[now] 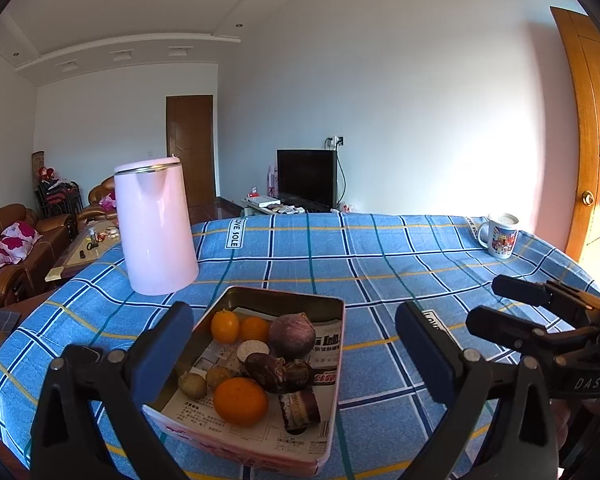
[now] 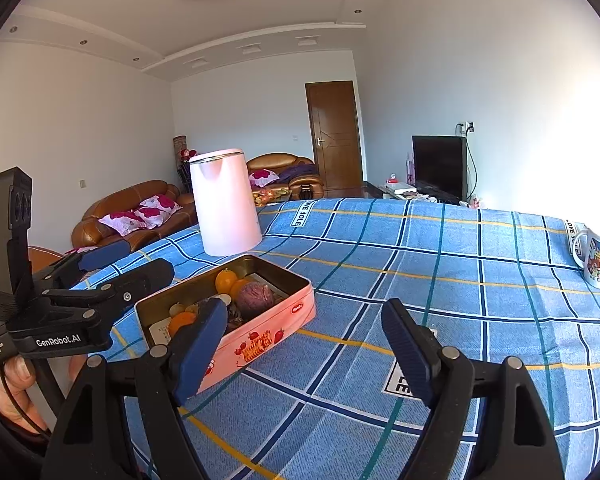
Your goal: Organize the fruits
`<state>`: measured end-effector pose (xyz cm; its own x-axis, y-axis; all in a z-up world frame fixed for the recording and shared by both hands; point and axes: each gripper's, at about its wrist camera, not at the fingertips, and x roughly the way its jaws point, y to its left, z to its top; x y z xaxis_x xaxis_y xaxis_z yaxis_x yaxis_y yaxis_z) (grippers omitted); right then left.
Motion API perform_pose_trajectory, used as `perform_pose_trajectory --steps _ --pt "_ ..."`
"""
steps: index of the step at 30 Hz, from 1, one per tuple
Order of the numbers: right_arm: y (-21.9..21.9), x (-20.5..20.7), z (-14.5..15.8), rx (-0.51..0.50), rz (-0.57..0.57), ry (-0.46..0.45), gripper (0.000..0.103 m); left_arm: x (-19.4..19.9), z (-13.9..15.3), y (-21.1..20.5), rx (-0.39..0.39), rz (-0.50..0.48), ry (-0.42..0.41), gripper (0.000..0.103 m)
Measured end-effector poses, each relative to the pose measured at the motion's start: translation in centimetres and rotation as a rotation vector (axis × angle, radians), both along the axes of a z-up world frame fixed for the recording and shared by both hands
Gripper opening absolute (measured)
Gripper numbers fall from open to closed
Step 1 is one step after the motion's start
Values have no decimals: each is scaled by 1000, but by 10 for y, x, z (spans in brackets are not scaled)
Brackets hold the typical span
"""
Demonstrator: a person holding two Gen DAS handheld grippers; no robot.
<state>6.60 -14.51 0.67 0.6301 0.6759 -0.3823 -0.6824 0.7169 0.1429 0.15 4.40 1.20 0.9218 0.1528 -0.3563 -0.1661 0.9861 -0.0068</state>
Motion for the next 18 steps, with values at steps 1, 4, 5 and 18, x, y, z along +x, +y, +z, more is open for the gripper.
perform_pose_trajectory --steps 1,4,5,18 --pt "0 0 -1 0 0 2 81 0 0 -1 2 -1 -1 103" --pt "-2 2 -2 -2 -3 7 81 0 -1 -3 12 1 -6 103" --pt "-3 3 -3 -1 -6 9 81 0 -1 -2 6 -3 -6 103" --pt "-64 32 -15 3 -158 56 86 -2 -1 1 -18 18 1 103"
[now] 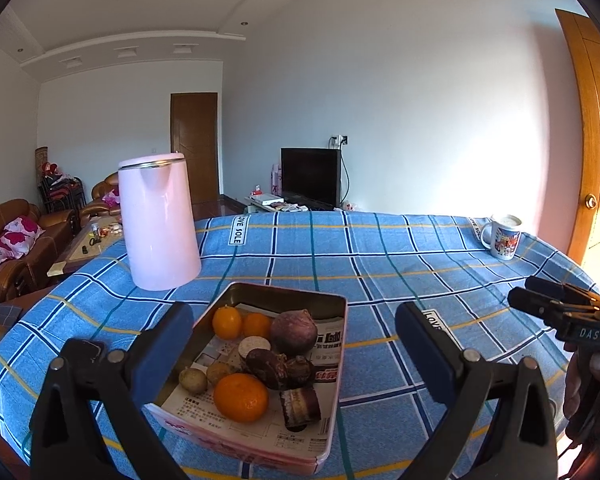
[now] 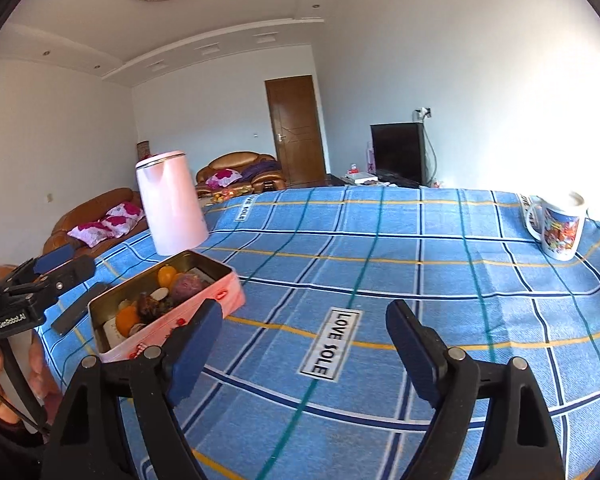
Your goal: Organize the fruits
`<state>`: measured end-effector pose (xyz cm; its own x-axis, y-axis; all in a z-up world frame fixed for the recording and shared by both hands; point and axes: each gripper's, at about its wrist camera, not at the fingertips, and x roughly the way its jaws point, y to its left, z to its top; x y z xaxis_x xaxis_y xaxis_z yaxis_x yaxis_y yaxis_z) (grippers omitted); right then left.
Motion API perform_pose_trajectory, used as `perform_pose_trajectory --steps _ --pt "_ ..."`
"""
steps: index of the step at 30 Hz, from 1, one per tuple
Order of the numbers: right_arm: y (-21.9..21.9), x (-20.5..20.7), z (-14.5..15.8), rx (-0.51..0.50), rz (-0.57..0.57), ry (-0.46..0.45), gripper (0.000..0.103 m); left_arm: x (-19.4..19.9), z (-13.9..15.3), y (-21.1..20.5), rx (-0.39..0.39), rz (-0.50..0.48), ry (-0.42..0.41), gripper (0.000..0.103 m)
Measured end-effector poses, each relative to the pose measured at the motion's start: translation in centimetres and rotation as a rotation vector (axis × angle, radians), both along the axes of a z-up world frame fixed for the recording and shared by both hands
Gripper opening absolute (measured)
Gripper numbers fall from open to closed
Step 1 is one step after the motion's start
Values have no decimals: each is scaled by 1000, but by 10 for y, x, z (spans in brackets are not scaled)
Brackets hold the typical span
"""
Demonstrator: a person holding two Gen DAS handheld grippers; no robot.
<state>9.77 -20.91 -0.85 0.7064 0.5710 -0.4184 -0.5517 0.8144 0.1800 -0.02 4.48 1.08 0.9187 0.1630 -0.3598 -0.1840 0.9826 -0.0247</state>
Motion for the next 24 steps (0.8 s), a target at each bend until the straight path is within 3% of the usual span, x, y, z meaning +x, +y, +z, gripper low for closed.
perform_pose_trajectory --steps 7,14,17,24 --pt "-39 13 -1 42 -101 31 86 1 -2 -2 -3 -5 7 103" --pt "-22 7 -4 2 -66 20 86 4 1 1 -2 77 8 103" --pt "-12 3 -8 -24 -46 21 87 0 0 3 -21 22 -7 103" --pt "-7 4 -14 -51 -29 34 87 -2 2 4 -19 35 -12 103"
